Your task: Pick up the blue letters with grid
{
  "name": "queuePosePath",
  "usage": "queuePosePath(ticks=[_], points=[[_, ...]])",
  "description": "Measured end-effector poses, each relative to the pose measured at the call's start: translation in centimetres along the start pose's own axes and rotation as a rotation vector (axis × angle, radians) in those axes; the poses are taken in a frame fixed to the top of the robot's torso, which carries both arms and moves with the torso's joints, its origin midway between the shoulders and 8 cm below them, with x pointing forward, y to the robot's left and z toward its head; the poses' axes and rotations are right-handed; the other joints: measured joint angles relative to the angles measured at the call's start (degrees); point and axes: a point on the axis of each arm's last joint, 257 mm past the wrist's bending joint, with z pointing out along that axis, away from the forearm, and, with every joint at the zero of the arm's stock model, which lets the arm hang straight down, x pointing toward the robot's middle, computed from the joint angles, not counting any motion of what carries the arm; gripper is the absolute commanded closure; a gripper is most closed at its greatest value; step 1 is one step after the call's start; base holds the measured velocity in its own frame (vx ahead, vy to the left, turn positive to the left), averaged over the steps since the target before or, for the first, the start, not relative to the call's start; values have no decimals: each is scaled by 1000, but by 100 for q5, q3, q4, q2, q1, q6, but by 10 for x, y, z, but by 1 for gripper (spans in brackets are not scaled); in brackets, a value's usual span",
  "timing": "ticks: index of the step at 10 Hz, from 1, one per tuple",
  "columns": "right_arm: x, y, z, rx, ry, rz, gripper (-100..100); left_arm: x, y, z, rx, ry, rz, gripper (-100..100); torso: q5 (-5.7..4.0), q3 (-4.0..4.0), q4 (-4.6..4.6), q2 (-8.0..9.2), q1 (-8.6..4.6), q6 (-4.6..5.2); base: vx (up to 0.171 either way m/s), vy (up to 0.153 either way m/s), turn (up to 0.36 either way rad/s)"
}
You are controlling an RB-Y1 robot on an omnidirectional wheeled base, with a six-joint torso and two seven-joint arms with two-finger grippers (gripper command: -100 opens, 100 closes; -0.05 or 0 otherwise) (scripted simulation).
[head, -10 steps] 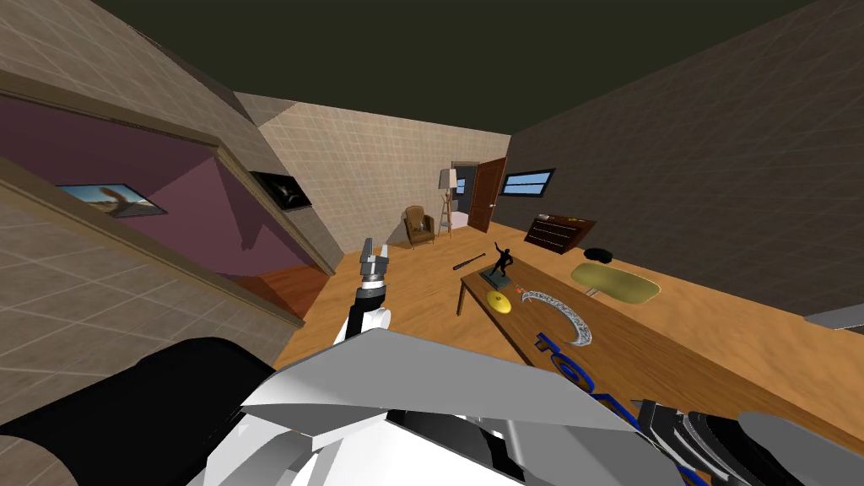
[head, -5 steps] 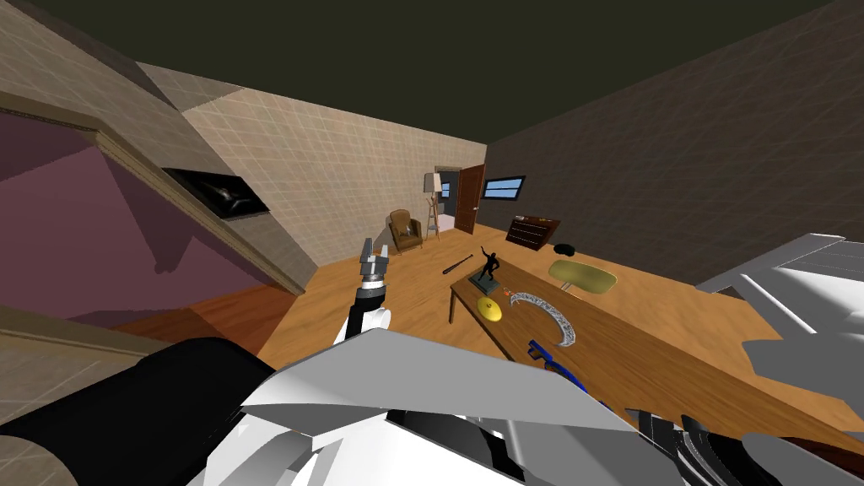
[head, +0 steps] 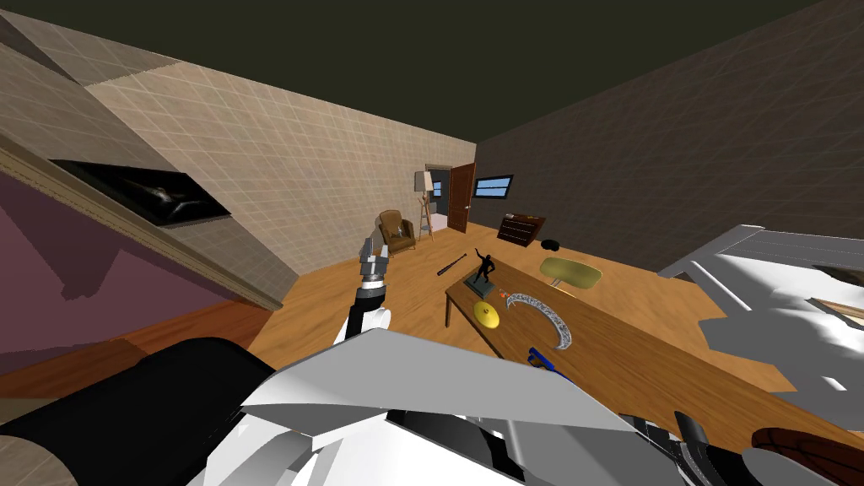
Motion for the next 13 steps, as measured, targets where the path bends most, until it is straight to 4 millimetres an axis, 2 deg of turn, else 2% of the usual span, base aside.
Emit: queuePosePath(ticks=[1, 5, 6, 7, 10, 13], points=[[0, 0, 0, 1, 0, -2, 100, 0, 0, 0, 0, 0, 0, 0, 0, 7, 2, 14, 2, -4, 9, -1, 8], [0, 2, 1, -3, -1, -1, 100, 0, 0, 0, 0, 0, 0, 0, -1, 22, 11, 36, -5, -7, 0, 0, 0], [0, 2, 1, -3, 0, -1, 0, 0, 0, 0, 0, 0, 0, 0, -1, 22, 11, 36, -5, -7, 0, 0, 0], [0, 2, 1, -3, 0, -1, 100, 0, 0, 0, 0, 0, 0, 0, 0, 22, 11, 37, -5, -7, -131, 0, 242], [0, -20, -6, 13, 5, 57, 100, 0, 0, 0, 1, 0, -1, 0, 5, 62, 24, 109, -2, -10, -205, 4, 254], [-1, -36, -13, 17, 12, 120, 100, 0, 0, 0, 0, 0, 0, 0, 9, 57, 23, 99, 2, -9, -178, 15, 209]])
